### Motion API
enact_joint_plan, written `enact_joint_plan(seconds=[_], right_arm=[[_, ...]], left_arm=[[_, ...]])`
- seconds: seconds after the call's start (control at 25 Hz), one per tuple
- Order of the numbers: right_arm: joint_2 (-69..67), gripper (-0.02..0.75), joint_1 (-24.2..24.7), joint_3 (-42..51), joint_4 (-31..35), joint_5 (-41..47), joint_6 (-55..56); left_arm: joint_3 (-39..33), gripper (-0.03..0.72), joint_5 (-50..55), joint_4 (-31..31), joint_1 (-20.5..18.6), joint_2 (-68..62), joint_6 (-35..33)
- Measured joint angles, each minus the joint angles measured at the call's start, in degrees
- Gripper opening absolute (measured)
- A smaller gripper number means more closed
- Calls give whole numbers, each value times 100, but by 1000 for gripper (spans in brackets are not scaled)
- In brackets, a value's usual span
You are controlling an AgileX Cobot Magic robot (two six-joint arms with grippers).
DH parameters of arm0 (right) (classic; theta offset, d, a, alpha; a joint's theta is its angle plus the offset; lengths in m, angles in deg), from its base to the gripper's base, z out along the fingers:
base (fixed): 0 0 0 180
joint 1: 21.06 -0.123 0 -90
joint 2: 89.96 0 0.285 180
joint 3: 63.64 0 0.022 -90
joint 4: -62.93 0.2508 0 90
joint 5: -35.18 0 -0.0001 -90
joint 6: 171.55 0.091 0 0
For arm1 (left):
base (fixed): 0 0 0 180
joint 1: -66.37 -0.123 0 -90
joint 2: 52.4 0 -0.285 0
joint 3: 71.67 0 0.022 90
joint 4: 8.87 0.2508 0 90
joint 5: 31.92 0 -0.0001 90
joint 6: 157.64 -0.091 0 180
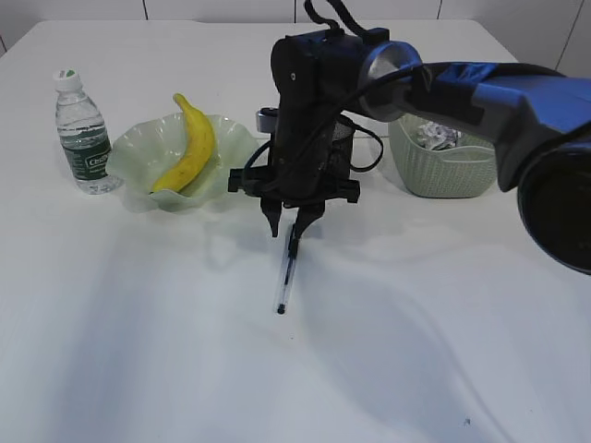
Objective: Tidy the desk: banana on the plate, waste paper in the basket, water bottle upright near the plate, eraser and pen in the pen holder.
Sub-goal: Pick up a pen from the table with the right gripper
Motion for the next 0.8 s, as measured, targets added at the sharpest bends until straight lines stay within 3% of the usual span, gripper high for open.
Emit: enact_joint_plan(seconds=[0.8], right_arm=[[-13, 243, 0, -95, -125, -314, -50]], left_arm=[[0, 260, 203, 0, 0, 0, 0]])
